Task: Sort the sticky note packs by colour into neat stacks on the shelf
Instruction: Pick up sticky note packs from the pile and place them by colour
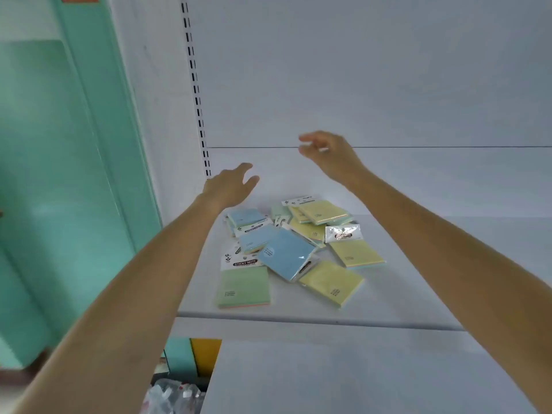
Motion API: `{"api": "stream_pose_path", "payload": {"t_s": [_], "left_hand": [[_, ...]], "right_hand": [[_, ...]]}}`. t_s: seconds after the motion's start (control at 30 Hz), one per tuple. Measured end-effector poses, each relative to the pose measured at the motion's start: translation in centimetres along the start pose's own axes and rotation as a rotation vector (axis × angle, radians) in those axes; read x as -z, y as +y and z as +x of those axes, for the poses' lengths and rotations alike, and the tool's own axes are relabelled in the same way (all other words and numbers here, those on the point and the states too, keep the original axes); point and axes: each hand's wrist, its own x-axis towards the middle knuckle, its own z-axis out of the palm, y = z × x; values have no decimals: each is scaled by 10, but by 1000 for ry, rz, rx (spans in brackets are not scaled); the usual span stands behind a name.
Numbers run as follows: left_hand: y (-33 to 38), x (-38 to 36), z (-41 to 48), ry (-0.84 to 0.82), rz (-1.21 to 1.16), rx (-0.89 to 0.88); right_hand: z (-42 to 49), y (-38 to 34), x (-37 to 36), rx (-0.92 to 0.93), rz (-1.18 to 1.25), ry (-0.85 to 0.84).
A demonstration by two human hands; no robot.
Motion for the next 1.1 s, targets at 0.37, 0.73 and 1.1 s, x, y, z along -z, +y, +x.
{"api": "stream_pose_path", "payload": {"t_s": [0.37,0.73,1.1], "left_hand": [[-69,-63,15,-217,-1,120],[-78,-84,37,-198,-281,214],[-74,-70,46,56,-890,202]], "right_hand": [[-4,88,-29,-597,-503,-308],[6,90,-32,-627,-223,-280],[7,103,-9,-563,46,-57]]}}
